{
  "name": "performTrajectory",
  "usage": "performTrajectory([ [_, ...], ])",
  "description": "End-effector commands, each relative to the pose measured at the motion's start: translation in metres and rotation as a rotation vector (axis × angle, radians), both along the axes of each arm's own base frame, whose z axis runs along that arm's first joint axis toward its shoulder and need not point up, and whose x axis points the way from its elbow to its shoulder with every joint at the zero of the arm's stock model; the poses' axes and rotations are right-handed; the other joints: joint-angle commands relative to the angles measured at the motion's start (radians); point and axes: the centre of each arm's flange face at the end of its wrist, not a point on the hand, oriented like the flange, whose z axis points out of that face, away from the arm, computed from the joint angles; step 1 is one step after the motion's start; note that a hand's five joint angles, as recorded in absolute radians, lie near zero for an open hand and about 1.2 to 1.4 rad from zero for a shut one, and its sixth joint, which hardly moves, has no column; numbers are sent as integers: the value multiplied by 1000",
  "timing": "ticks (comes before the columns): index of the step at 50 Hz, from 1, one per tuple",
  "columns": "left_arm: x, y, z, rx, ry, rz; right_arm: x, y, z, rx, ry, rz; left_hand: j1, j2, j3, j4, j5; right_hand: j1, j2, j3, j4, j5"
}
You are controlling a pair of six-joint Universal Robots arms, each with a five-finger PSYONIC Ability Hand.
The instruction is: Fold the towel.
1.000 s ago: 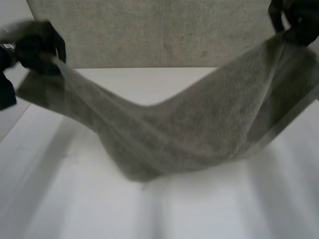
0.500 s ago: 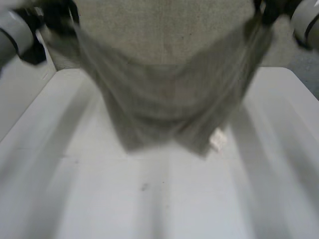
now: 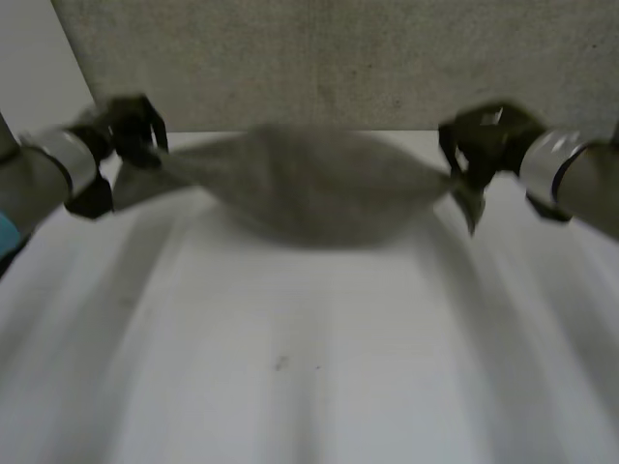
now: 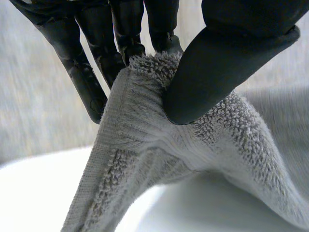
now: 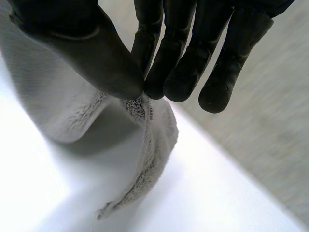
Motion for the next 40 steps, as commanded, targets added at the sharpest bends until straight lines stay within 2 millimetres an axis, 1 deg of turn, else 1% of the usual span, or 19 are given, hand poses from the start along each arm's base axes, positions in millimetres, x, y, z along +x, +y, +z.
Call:
performTrajectory([
  [1, 3, 20, -70, 134, -141, -36, -5, 11, -90, 223, 177, 39, 213, 179, 180, 177, 199, 77, 61, 62, 42, 46],
  [3, 4, 28, -81, 150, -189, -56, -9, 16, -101, 252, 211, 48, 213, 179, 180, 177, 199, 77, 61, 62, 42, 46],
  [6, 4, 31, -82, 153, -200, -60, -11, 18, -102, 256, 215, 49, 213, 179, 180, 177, 199, 77, 61, 62, 42, 46],
  [14, 6, 40, -61, 110, -198, -57, -17, 36, -80, 232, 219, 59, 213, 179, 180, 177, 199, 77, 61, 62, 42, 46],
  [19, 7, 52, -46, 79, -194, -56, -29, 65, -67, 236, 322, 125, 213, 179, 180, 177, 199, 77, 61, 62, 42, 46],
  [22, 7, 56, -44, 76, -194, -57, -37, 71, -69, 263, 355, 137, 213, 179, 180, 177, 199, 77, 61, 62, 42, 46],
  [24, 6, 65, -42, 76, -195, -70, -53, 84, -70, 319, 407, 155, 213, 179, 180, 177, 199, 77, 61, 62, 42, 46],
  [25, 6, 66, -42, 76, -195, -70, -53, 84, -70, 319, 407, 156, 213, 179, 180, 177, 199, 77, 61, 62, 42, 46],
  [27, 1, 76, -38, 67, -194, -88, -66, 100, -63, 348, 427, 169, 213, 179, 180, 177, 199, 77, 61, 62, 42, 46],
  [28, 1, 76, -38, 67, -194, -88, -67, 100, -63, 348, 427, 169, 213, 179, 180, 177, 199, 77, 61, 62, 42, 46],
  [30, 0, 82, -37, 67, -195, -97, -83, 114, -57, 375, 420, 164, 213, 179, 180, 177, 199, 77, 61, 62, 42, 46],
  [31, 0, 82, -37, 67, -195, -97, -83, 114, -57, 375, 420, 164, 213, 179, 180, 177, 199, 77, 61, 62, 42, 46],
  [32, -1, 85, -37, 68, -195, -103, -90, 123, -56, 395, 412, 173, 213, 179, 180, 177, 199, 77, 61, 62, 42, 46],
  [33, -1, 85, -37, 68, -195, -103, -90, 123, -56, 395, 412, 173, 213, 179, 180, 177, 199, 77, 61, 62, 42, 46],
  [35, -4, 89, -35, 64, -196, -114, -95, 145, -54, 429, 398, 225, 213, 179, 180, 177, 199, 77, 61, 62, 42, 46],
  [36, -4, 89, -35, 64, -196, -114, -96, 145, -53, 429, 398, 225, 213, 179, 180, 177, 199, 77, 61, 62, 42, 46],
  [38, -6, 92, -35, 61, -196, -123, -99, 164, -53, 477, 410, 285, 213, 179, 180, 177, 199, 77, 61, 62, 42, 46],
  [39, -6, 92, -35, 61, -196, -123, -99, 164, -53, 477, 410, 285, 213, 179, 180, 177, 199, 77, 61, 62, 42, 46],
  [40, -6, 93, -35, 63, -196, -123, -101, 167, -50, 483, 410, 314, 213, 179, 180, 177, 199, -82, -98, -96, -117, -113],
])
